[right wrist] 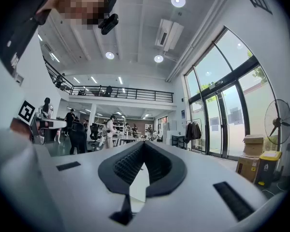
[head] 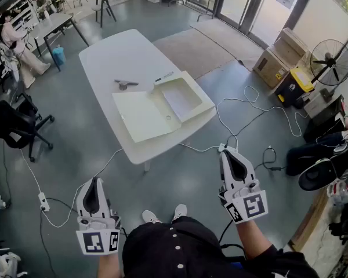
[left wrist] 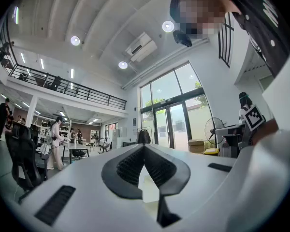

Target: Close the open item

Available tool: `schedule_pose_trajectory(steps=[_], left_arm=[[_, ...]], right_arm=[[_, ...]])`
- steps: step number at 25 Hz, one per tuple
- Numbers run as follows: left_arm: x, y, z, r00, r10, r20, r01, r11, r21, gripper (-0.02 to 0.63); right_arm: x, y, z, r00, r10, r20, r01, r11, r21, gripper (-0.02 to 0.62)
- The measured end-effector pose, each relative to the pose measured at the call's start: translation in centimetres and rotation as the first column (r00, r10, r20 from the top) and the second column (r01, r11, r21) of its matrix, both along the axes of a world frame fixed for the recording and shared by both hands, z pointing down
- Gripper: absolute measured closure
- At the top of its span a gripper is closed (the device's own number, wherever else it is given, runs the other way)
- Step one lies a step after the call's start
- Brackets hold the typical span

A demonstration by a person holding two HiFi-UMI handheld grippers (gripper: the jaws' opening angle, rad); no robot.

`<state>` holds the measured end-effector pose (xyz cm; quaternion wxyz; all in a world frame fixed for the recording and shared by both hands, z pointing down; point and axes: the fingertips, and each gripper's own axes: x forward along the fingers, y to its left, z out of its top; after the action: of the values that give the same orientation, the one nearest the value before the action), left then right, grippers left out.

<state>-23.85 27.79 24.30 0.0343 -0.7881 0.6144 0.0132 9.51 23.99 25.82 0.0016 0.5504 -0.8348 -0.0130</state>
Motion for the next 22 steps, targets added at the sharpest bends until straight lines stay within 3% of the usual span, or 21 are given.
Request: schedule_pose_trajectory(steps=[5, 11, 20, 22], left_arm=[[0.9, -0.1, 0.1, 1.0, -0.004, 0.001, 0.004, 1.0, 0.0, 0.589], [2.5, 0.0, 0.2, 1.0, -0.026, 0.003, 0.026, 1.0, -0.001, 0.591], [4.6, 0.7, 1.2, 0.998, -0.068, -0.006, 0.068, 0.998, -0.008, 0.589], [4.7, 0.4, 1.3, 0.997, -0.071, -0.007, 0.071, 0.997, -0.01, 0.589]], right_arm=[[0.7, 0.1, -0.3, 1.0, -0.007, 0.007, 0.007, 1.0, 0.016, 0.569], [4.0, 0.3, -1.1, 0.988, 0.0, 0.154, -0.01, 0.998, 0.065, 0.569], [5.9, -0.3, 0.4, 0.992, -0.04, 0.121, 0.035, 0.998, 0.044, 0.563], [5.8, -0.8, 0.2, 0.991, -0.056, 0.123, 0.05, 0.997, 0.05, 0.518]])
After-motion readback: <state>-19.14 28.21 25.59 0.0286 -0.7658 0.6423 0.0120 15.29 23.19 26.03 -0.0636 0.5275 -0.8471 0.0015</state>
